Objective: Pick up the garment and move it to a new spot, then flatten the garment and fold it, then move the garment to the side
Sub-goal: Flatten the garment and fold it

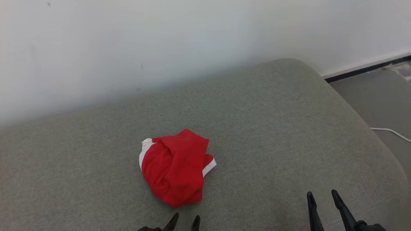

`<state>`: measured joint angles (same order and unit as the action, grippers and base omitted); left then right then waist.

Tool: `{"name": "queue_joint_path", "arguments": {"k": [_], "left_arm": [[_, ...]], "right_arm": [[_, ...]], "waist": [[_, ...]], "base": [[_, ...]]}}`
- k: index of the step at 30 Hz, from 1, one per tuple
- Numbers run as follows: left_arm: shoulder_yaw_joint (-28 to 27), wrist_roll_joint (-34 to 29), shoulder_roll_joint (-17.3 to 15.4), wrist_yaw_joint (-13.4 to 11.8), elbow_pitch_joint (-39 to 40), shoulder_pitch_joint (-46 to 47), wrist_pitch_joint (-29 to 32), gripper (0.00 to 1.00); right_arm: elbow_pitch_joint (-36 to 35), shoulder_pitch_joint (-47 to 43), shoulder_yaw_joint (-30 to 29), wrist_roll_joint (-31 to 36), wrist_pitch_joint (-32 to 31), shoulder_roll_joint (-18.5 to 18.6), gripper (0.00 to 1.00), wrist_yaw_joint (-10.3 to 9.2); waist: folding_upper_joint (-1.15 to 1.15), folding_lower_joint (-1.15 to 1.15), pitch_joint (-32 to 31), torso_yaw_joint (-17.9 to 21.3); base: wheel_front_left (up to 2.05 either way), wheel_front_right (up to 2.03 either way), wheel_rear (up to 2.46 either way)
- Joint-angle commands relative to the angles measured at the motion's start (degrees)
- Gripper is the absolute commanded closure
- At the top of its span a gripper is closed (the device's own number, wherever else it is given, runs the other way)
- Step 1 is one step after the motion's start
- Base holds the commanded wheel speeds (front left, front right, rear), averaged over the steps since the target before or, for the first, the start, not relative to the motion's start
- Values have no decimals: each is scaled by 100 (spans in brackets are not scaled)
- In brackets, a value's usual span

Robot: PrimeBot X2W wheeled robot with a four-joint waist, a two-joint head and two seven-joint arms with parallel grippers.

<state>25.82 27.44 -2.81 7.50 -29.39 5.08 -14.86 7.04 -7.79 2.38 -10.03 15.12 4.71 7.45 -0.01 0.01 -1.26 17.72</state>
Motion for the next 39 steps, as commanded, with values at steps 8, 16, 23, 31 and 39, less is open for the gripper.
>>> {"name": "queue_joint_path", "arguments": {"k": [8,16,23,31,39], "left_arm": [[359,404,-14,-116,-257,484,-31,0],[320,583,-13,-582,-83,759,-36,0],[501,1026,-8,-980,-301,809,-37,0],[663,1531,-12,-1096,-677,971,-34,0],[461,1410,-12,-1048,-513,1050,-36,0]], "right_arm": [[-25,126,87,-49,3,13,0,7],[-51,142,49,-55,3,-5,0,7],[-26,182,81,-46,3,-42,0,7],[-37,201,62,-31,3,-56,0,7],[-9,227,124,-43,3,-68,0,7]], "waist": [[1,-1,245,613],[1,-1,313,753],[1,-1,334,779],[1,-1,367,701],[1,-1,370,730]], "base": [[0,0,0],[0,0,0],[0,0,0],[0,0,0],[0,0,0]]}}
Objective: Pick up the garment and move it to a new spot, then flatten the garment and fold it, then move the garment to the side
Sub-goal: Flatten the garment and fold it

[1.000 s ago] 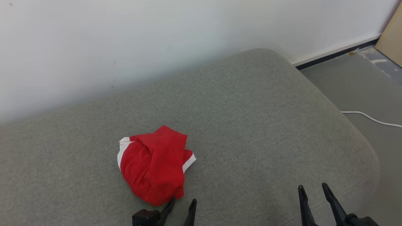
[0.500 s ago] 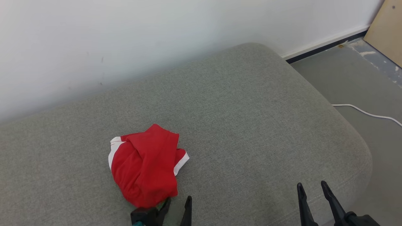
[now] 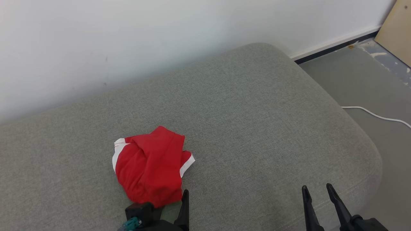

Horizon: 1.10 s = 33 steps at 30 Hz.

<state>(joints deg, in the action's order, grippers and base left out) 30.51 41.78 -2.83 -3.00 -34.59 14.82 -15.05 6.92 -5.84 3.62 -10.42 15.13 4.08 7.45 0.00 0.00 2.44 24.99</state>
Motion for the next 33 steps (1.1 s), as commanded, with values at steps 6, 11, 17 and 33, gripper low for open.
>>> {"name": "queue_joint_path", "arguments": {"k": [6,11,17,33], "left_arm": [[-133,-227,-12,97,211,119,-18,100],[-113,-175,-8,267,589,225,-18,100],[152,-263,-8,512,1075,958,8,100],[634,2045,-18,804,2386,3305,-15,100]], "right_arm": [[0,25,-46,-21,2,-13,0,7],[-4,-43,-85,-21,2,-28,0,7],[27,-49,-40,-45,2,-48,0,7],[85,-8,79,-74,2,-95,0,7]], "waist": [[0,0,-9,3],[0,0,-54,-122],[0,0,-119,-296],[0,0,-136,-200]], "base": [[0,0,0],[0,0,0],[0,0,0],[0,0,0]]}}
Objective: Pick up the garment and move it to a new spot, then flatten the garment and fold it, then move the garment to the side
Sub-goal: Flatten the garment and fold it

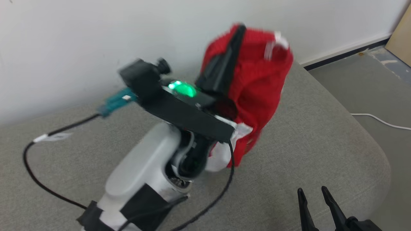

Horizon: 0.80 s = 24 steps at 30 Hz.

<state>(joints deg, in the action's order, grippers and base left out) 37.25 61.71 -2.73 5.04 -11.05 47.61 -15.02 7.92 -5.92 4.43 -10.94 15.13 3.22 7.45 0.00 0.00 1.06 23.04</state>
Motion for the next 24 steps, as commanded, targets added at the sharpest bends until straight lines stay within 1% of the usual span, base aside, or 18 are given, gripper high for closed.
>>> {"name": "queue_joint_path", "arguments": {"k": [1,4,5,9,13,17,24], "left_arm": [[-129,167,-28,-12,146,-22,-15,100],[-199,172,-21,-170,155,-331,-17,100],[-199,172,-21,-170,155,-331,-17,100],[-336,-12,-23,-290,-331,-987,-19,100],[-654,32,-50,-235,-1023,-1863,-20,100],[-976,217,-167,-126,-1569,-2446,-20,100],[-1418,843,-302,159,-1951,-2929,33,100]], "right_arm": [[-19,-16,-27,-21,2,-10,0,7],[-38,-24,-52,-18,2,-16,0,7],[-38,-24,-52,-18,2,-16,0,7],[-53,-22,-30,-28,2,-19,0,7],[-60,-59,-39,-14,2,-20,0,7],[-84,-52,-42,13,2,5,0,7],[-109,6,18,23,2,6,0,7]], "waist": [[0,0,10,-25],[0,0,48,-144],[0,0,48,-144],[0,0,108,-388],[0,0,125,-652],[0,0,185,-918],[0,0,237,-1189]], "base": [[0,0,0],[0,0,0],[0,0,0],[0,0,0],[0,0,0],[0,0,0],[0,0,0]]}}
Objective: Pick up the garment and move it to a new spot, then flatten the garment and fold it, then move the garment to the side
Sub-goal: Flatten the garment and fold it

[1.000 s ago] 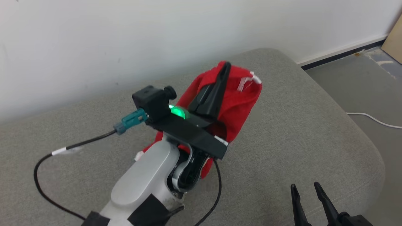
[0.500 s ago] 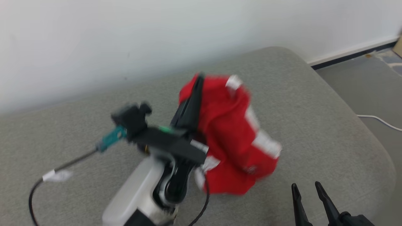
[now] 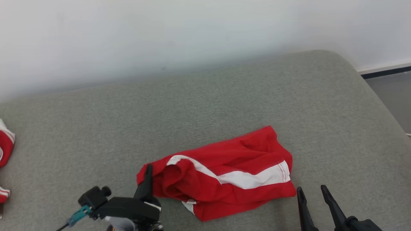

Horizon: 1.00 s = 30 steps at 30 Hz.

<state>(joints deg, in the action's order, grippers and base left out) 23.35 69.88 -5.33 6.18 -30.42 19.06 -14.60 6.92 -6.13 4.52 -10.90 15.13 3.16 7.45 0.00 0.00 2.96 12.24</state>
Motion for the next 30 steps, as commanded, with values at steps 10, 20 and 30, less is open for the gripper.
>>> {"name": "queue_joint_path", "arguments": {"k": [10,20,30], "left_arm": [[27,10,-320,123,-495,-64,30,0],[329,-328,-842,-51,89,-358,367,0],[726,-662,-1307,-741,1645,-717,1052,0]], "right_arm": [[7,76,15,-15,2,45,0,7],[15,-41,-47,-37,1,16,0,7],[20,-61,-35,-85,1,-17,0,7]], "waist": [[0,0,67,-205],[0,0,-71,-272],[0,0,-150,-304]], "base": [[0,0,0],[0,0,0],[0,0,0]]}}
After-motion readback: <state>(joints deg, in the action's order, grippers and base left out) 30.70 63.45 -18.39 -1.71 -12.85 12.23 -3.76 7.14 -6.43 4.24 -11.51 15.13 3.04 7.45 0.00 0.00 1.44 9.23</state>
